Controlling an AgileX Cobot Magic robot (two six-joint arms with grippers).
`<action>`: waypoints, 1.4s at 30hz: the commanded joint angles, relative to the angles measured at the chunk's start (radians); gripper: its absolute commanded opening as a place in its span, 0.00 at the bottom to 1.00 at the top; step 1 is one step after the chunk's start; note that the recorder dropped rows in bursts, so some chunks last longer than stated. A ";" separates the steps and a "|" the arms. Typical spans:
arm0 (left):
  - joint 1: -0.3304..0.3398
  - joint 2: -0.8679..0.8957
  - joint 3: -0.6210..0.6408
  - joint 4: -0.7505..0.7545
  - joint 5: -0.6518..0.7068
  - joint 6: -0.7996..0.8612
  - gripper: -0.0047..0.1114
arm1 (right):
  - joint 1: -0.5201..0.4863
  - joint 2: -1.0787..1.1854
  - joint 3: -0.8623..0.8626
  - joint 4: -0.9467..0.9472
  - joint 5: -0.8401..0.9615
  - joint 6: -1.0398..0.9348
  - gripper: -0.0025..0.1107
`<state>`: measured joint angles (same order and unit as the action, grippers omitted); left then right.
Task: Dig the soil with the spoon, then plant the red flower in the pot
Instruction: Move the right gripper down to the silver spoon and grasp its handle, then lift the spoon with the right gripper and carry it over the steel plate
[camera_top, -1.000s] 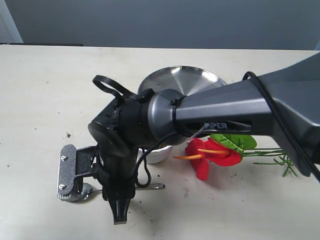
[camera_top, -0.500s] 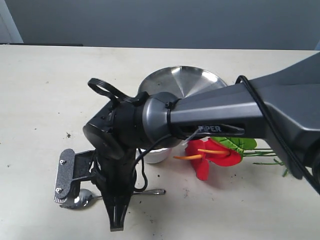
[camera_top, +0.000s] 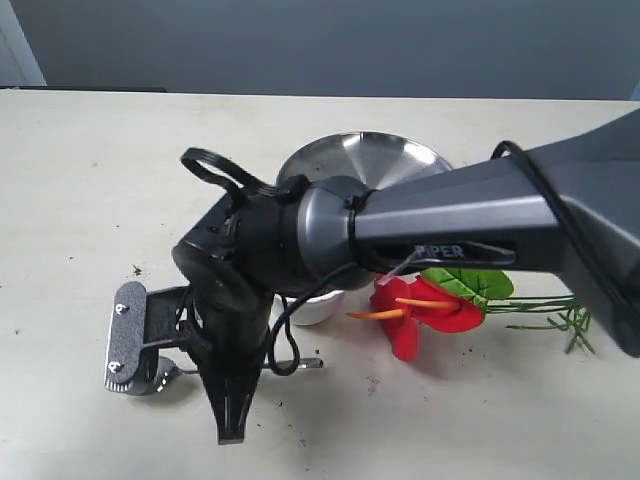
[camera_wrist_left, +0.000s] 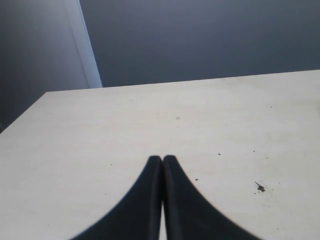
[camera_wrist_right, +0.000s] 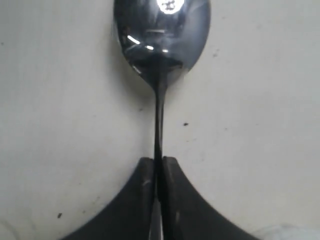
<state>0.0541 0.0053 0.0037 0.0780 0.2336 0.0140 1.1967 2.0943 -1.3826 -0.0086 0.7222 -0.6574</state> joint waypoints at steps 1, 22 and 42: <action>-0.007 -0.005 -0.004 -0.008 -0.001 -0.004 0.04 | -0.010 -0.079 0.002 -0.003 -0.053 0.003 0.02; -0.007 -0.005 -0.004 -0.008 -0.001 -0.004 0.04 | -0.010 -0.295 0.002 -0.393 0.028 0.069 0.02; -0.007 -0.005 -0.004 -0.008 -0.001 -0.004 0.04 | -0.008 -0.285 0.002 -0.938 0.474 0.228 0.02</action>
<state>0.0541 0.0053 0.0037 0.0780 0.2336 0.0140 1.1893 1.8110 -1.3826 -0.9454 1.1115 -0.4174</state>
